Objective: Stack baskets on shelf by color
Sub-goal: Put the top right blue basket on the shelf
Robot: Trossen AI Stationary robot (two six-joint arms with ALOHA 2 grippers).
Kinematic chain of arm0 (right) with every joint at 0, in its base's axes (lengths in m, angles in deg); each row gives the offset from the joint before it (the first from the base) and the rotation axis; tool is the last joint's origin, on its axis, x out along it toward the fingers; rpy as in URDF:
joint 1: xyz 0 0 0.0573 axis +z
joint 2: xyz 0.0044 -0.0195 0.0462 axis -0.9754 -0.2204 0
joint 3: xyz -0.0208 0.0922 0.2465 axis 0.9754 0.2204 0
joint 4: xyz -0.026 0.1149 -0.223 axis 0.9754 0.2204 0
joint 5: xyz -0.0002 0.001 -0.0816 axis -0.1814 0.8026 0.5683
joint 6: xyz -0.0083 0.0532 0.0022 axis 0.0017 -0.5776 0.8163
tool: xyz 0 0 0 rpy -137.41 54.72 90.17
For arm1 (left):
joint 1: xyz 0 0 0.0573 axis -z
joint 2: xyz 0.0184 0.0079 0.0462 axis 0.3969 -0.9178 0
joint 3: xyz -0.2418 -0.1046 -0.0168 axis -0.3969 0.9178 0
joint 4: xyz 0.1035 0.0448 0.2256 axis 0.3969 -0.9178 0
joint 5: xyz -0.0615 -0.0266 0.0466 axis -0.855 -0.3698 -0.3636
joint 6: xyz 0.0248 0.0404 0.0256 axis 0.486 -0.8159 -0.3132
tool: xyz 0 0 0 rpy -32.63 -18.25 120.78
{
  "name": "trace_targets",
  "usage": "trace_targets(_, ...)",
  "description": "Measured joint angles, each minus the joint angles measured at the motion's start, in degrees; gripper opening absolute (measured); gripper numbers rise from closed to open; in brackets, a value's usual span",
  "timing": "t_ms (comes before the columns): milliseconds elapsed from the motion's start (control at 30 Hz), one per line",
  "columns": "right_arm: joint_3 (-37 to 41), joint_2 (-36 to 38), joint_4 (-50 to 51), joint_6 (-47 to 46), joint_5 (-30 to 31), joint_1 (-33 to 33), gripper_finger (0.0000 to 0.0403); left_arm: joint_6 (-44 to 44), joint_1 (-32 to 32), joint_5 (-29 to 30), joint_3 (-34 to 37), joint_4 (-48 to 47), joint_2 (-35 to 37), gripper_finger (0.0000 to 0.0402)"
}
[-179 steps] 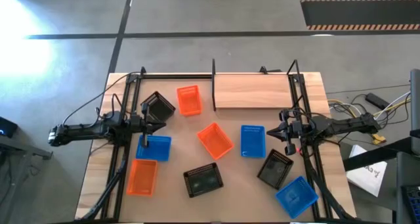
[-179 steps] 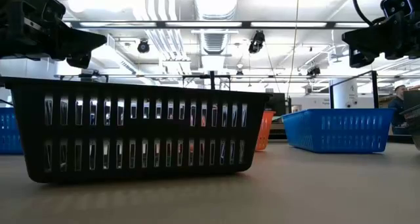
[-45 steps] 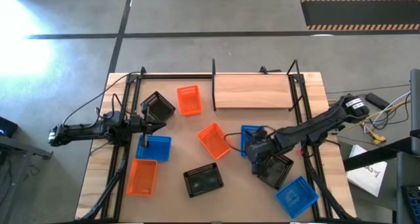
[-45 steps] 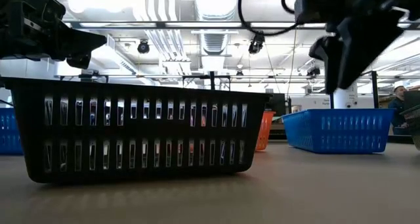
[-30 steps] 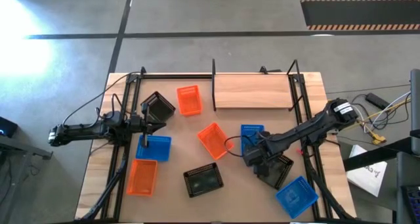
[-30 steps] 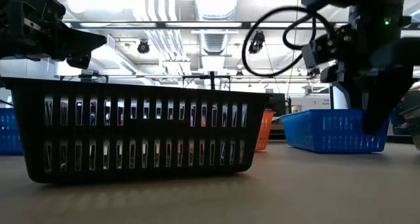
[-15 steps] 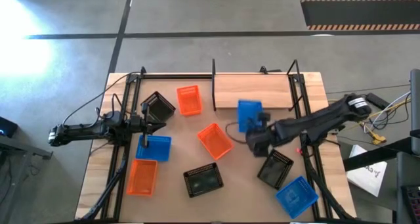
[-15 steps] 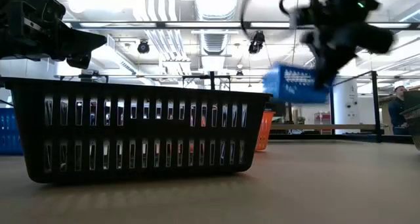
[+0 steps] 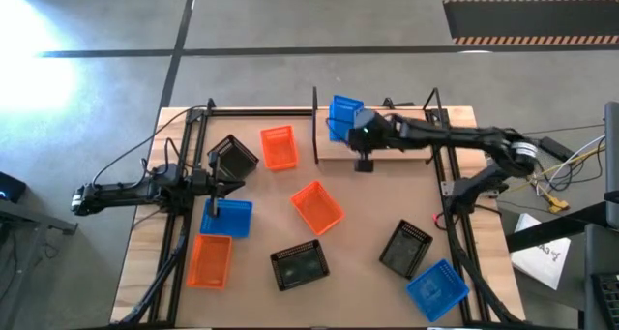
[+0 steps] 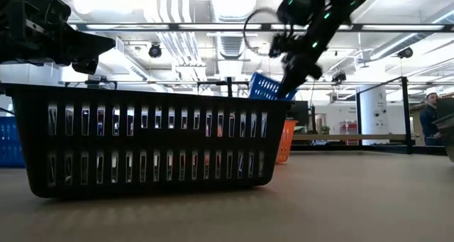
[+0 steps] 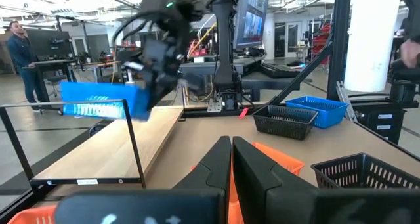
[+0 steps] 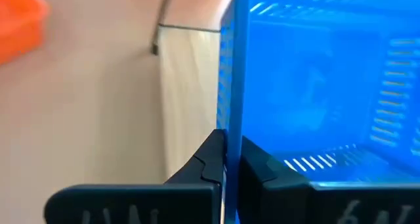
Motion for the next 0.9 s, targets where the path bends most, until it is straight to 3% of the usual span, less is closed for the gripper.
trace_targets(400, -15.7, -17.9, 11.9, 3.2, -0.5, -1.6, 0.0009, 0.0, 0.0, 0.0, 0.0, 0.0, 0.0, 0.0000)
trace_targets(567, -17.8, -19.7, 12.6, 3.0, 0.0, -1.6, 0.0027, 0.0, 0.0, 0.0, 0.0, 0.0, 0.0, 0.0000)
trace_targets(900, -17.8, -17.0, 13.9, 1.7, 0.0, -1.6, 0.0114, 0.0, 0.0, 0.0, 0.0, 0.0, 0.0, 0.0000)
